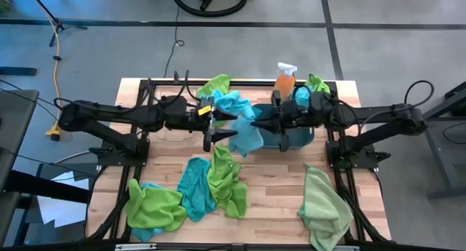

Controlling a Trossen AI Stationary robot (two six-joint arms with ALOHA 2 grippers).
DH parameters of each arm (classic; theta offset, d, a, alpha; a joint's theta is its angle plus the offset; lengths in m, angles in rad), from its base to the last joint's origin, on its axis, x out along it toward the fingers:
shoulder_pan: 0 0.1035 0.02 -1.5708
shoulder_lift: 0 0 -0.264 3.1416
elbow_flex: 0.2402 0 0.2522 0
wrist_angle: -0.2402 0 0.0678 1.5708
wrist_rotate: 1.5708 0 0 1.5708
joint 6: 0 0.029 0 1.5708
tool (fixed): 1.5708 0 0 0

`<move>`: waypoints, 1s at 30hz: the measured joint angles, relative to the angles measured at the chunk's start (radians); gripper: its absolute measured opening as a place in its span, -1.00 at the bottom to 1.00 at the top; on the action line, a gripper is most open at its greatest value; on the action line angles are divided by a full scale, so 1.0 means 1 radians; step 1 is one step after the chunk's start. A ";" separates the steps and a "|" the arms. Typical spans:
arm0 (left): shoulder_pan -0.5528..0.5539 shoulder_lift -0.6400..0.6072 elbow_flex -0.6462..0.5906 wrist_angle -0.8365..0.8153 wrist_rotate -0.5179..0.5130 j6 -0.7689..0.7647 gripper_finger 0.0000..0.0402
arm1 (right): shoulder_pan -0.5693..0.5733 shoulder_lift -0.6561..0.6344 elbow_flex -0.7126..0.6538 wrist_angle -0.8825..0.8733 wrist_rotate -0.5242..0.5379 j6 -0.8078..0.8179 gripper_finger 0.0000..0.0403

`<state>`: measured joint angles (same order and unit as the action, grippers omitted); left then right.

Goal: Sort microfiber towel by color & place in baskets
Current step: Put the blue microfiber towel into the transparent bin

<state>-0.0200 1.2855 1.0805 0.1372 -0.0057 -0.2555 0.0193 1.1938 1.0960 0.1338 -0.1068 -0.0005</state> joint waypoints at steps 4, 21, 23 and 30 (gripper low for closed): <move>0.000 0.014 0.000 0.006 0.010 0.004 0.34 | 0.000 0.058 0.051 0.005 -0.034 -0.012 -1.00; 0.001 0.063 0.000 0.101 0.143 0.016 0.25 | -0.002 0.183 0.174 0.003 -0.068 -0.053 -1.00; 0.001 0.056 0.000 0.084 0.128 0.022 0.09 | -0.002 0.182 0.174 0.002 -0.067 -0.053 -1.00; 0.007 0.055 0.000 0.057 0.086 0.017 -0.91 | -0.002 0.181 0.174 0.002 -0.066 0.023 -1.00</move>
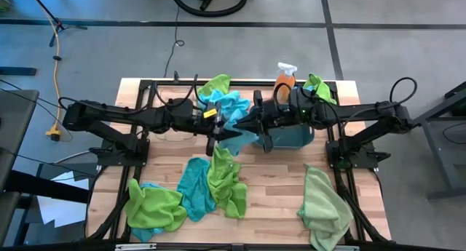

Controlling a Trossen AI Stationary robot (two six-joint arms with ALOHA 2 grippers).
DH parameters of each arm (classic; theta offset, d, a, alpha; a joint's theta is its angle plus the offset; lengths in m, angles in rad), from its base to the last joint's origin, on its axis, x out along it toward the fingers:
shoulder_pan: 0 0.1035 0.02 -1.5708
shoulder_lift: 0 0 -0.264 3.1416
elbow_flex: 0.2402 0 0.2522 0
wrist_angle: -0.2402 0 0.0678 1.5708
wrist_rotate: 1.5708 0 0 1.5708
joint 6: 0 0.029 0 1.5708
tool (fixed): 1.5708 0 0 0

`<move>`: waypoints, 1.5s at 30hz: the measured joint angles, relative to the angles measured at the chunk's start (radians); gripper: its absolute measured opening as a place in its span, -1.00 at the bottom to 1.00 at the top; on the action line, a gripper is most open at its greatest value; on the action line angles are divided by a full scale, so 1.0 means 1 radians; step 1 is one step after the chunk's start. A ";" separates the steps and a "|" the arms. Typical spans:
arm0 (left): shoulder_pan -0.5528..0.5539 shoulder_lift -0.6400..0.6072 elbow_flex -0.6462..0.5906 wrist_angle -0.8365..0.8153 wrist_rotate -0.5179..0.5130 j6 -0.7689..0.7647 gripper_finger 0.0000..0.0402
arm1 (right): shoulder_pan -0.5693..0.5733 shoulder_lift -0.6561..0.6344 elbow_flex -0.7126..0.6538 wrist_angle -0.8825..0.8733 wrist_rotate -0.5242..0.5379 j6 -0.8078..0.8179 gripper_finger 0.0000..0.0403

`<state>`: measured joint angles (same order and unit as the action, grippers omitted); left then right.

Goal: Sort microfiber towel by color & place in baskets
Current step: Put the blue microfiber towel into the transparent bin

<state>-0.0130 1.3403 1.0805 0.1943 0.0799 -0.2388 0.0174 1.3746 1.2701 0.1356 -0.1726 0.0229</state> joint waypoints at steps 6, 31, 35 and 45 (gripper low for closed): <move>0.001 0.000 0.000 -0.009 0.000 -0.002 -0.98 | 0.005 0.000 0.000 -0.001 0.002 0.004 -0.92; 0.041 -0.276 -0.067 -0.487 -0.181 0.041 -1.00 | 0.007 -0.247 0.000 -0.555 0.193 0.120 0.25; 0.007 -0.415 -0.174 -0.487 -0.293 -0.030 -1.00 | 0.007 -0.275 0.000 -0.650 0.228 0.160 0.25; 0.025 -0.658 -0.227 -0.541 -0.510 0.037 -1.00 | 0.006 -0.278 0.000 -0.684 0.367 0.108 0.25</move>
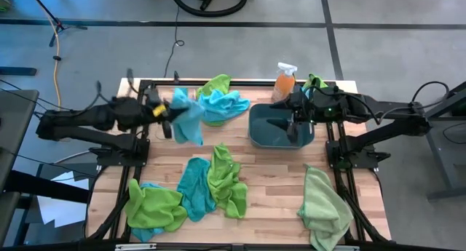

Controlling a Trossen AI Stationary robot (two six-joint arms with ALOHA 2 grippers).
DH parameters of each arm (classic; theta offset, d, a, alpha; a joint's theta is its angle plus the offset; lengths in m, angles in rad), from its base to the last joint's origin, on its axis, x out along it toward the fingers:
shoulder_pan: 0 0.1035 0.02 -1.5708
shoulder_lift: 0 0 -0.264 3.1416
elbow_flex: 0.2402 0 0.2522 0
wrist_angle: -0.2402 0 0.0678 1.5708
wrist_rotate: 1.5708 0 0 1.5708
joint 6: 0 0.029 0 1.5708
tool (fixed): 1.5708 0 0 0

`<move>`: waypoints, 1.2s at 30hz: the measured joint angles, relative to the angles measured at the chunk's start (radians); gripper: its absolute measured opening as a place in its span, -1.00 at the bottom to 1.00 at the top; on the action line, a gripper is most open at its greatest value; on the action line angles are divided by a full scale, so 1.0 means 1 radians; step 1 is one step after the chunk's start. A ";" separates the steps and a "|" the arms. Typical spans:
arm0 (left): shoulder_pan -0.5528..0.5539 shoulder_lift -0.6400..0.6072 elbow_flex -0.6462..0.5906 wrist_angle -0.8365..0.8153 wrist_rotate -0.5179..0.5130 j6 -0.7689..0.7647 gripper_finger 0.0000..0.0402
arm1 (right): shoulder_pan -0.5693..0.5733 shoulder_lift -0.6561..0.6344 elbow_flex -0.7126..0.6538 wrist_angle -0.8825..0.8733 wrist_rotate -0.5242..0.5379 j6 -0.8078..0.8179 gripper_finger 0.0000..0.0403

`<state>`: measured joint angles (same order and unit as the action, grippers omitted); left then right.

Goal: Sort microfiber towel by color & place in baskets
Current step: Put the blue microfiber towel into the transparent bin

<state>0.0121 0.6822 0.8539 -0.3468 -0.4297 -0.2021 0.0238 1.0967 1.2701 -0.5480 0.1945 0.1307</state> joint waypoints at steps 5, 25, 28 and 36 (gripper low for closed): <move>0.171 0.033 0.161 -0.244 0.036 0.138 -1.00 | -0.005 0.003 0.000 -0.001 0.042 -0.037 0.25; 0.686 0.071 -0.086 -0.216 0.577 0.384 -1.00 | -0.026 0.005 0.000 -0.002 0.043 0.076 0.25; 0.714 0.084 -0.164 -0.229 0.577 0.405 -1.00 | -0.026 0.004 0.000 -0.002 0.042 0.096 0.25; 0.721 0.246 -0.217 -0.284 0.551 0.423 -1.00 | -0.026 0.011 -0.001 -0.002 0.042 0.102 0.25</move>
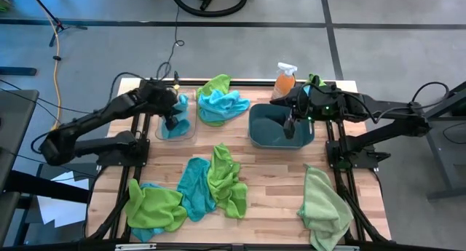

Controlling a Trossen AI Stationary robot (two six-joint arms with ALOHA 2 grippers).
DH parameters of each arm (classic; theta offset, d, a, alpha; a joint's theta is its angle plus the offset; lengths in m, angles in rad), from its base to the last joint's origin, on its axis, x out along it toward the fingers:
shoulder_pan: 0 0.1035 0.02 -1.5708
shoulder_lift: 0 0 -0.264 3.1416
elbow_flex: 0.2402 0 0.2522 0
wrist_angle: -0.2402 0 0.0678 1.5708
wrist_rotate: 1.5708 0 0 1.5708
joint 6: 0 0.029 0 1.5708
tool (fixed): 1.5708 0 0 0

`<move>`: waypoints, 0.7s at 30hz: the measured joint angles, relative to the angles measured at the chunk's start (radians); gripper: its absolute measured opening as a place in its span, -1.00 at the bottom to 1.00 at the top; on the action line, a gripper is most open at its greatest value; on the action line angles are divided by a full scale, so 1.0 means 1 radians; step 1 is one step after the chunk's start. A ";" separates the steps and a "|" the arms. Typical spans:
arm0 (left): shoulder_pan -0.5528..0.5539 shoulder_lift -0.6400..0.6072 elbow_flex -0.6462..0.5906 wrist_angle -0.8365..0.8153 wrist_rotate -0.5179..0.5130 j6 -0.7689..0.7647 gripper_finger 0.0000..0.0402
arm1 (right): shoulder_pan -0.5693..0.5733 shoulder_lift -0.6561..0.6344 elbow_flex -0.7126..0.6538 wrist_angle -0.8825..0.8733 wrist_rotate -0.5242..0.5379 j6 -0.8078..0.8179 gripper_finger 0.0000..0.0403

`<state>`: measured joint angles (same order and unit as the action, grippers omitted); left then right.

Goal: Sort microfiber towel by color & place in baskets
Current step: Put the blue microfiber towel into the transparent bin

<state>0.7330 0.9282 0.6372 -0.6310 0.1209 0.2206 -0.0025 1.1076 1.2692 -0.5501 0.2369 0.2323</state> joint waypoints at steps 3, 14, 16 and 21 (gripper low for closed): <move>0.000 0.083 0.002 -0.012 -0.002 0.000 -1.00 | 0.000 0.011 0.000 0.000 0.000 0.006 0.25; -0.033 0.266 0.004 -0.033 -0.070 0.074 -0.90 | 0.000 0.046 -0.002 0.008 0.000 0.004 0.25; -0.050 0.280 0.004 -0.033 -0.087 0.086 -0.84 | 0.000 0.046 -0.002 0.011 0.000 0.004 0.25; -0.090 0.286 0.022 -0.062 -0.092 0.105 -0.55 | 0.000 0.046 -0.002 0.012 0.000 0.004 0.25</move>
<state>0.6430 1.2144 0.6589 -0.6927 0.0288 0.3252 -0.0021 1.1534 1.2667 -0.5377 0.2367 0.2359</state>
